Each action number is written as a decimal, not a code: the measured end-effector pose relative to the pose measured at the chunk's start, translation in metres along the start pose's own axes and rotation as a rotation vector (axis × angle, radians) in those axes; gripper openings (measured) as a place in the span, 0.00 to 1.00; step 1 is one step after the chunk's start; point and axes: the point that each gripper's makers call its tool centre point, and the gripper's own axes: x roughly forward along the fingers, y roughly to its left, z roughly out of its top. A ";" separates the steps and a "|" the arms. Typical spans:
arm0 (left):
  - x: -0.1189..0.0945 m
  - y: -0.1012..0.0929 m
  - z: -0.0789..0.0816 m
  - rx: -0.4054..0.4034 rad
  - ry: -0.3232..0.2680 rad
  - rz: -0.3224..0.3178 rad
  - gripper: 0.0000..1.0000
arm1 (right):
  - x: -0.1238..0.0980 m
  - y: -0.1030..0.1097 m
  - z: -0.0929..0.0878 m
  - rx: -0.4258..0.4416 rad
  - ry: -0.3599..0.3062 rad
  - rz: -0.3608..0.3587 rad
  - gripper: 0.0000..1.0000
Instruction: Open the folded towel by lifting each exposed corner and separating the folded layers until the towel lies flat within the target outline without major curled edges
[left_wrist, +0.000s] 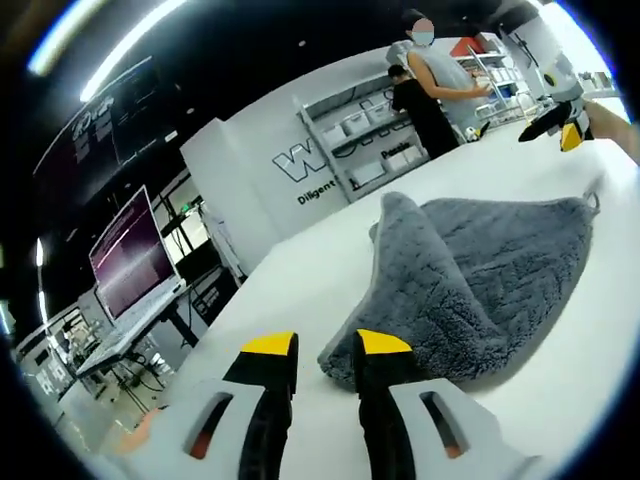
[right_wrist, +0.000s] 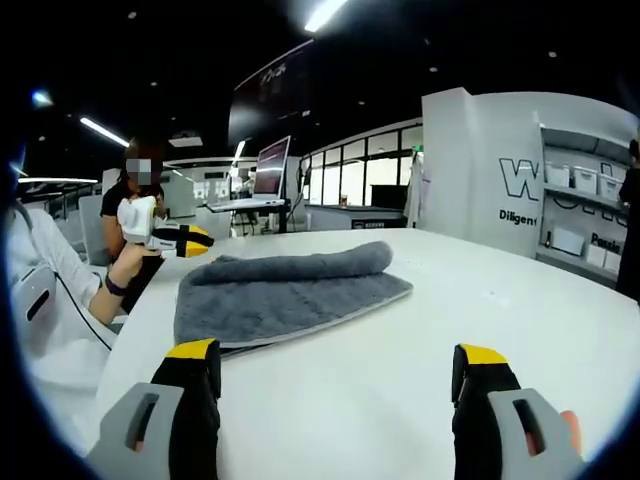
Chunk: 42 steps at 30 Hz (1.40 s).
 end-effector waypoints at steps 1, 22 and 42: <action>-0.001 -0.004 0.004 -0.025 -0.018 -0.042 0.26 | 0.000 0.002 0.000 0.000 0.000 0.000 0.99; -0.003 -0.043 0.027 -0.131 -0.103 -0.348 0.78 | -0.001 0.000 0.003 0.010 -0.015 0.008 0.99; 0.002 -0.059 0.009 -0.127 -0.037 -0.399 0.99 | -0.001 0.011 0.000 0.014 -0.020 0.010 0.99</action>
